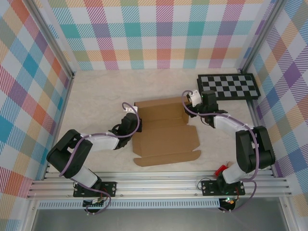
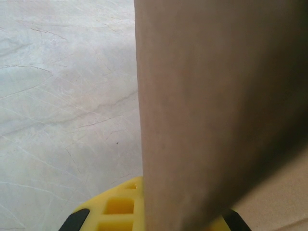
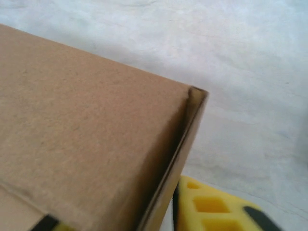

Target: Fold the paper box

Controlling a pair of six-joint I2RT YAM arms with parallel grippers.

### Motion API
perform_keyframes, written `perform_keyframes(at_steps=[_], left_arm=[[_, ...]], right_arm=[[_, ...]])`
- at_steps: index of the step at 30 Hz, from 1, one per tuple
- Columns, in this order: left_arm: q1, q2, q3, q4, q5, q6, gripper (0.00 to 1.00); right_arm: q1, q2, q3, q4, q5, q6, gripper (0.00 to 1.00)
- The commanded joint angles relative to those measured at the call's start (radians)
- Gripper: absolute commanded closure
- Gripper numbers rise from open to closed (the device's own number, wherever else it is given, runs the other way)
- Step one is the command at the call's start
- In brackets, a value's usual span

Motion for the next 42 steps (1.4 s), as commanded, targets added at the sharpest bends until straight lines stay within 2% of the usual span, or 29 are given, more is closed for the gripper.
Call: perform_keyframes(at_steps=[1, 3, 4, 9, 11, 16, 19, 20, 23, 24, 27, 30, 32, 39, 42], left_arm=[[-0.023, -0.019, -0.014, -0.050, 0.082, 0.012, 1.00], [-0.024, -0.023, 0.005, -0.088, 0.067, -0.005, 1.00], [-0.025, -0.024, 0.014, -0.105, 0.053, -0.014, 1.00], [-0.032, -0.027, 0.016, -0.123, -0.006, -0.064, 1.00], [-0.035, -0.020, 0.017, -0.123, -0.018, -0.081, 1.00], [-0.037, -0.005, 0.030, -0.131, -0.033, -0.091, 1.00], [-0.037, -0.014, 0.034, -0.159, -0.057, -0.098, 1.00], [-0.037, -0.017, 0.037, -0.169, -0.060, -0.100, 1.00], [-0.037, -0.025, 0.049, -0.202, -0.066, -0.105, 1.00], [-0.037, -0.028, 0.052, -0.210, -0.067, -0.106, 1.00], [-0.037, -0.030, 0.065, -0.234, -0.078, -0.106, 1.00], [-0.037, -0.032, 0.063, -0.238, -0.089, -0.104, 1.00], [-0.037, -0.027, 0.061, -0.238, -0.094, -0.101, 1.00], [-0.034, -0.010, 0.069, -0.256, -0.121, -0.098, 1.00], [-0.031, -0.001, 0.069, -0.259, -0.126, -0.100, 1.00]], right_arm=[[0.076, 0.018, 0.017, 0.031, 0.114, 0.003, 0.89], [0.108, 0.019, 0.013, 0.033, 0.222, 0.010, 0.98], [0.122, 0.024, 0.012, 0.035, 0.288, 0.013, 1.00], [0.209, 0.076, 0.081, -0.077, 0.606, 0.083, 1.00], [0.247, 0.092, 0.105, -0.114, 0.632, 0.090, 1.00], [0.235, 0.054, 0.077, -0.125, 0.497, 0.291, 0.96], [0.240, 0.079, 0.102, -0.210, 0.597, 0.326, 1.00], [0.241, 0.101, 0.124, -0.262, 0.664, 0.366, 1.00], [0.268, 0.140, 0.168, -0.322, 0.741, 0.379, 1.00], [0.274, 0.148, 0.177, -0.330, 0.744, 0.384, 1.00], [0.275, 0.140, 0.157, -0.296, 0.637, 0.411, 0.92], [0.269, 0.120, 0.114, -0.239, 0.517, 0.424, 0.76], [0.259, 0.119, 0.100, -0.228, 0.438, 0.428, 0.71], [0.211, 0.062, 0.016, -0.185, 0.324, 0.448, 0.71], [0.203, 0.060, 0.026, -0.233, 0.271, 0.417, 0.68]])
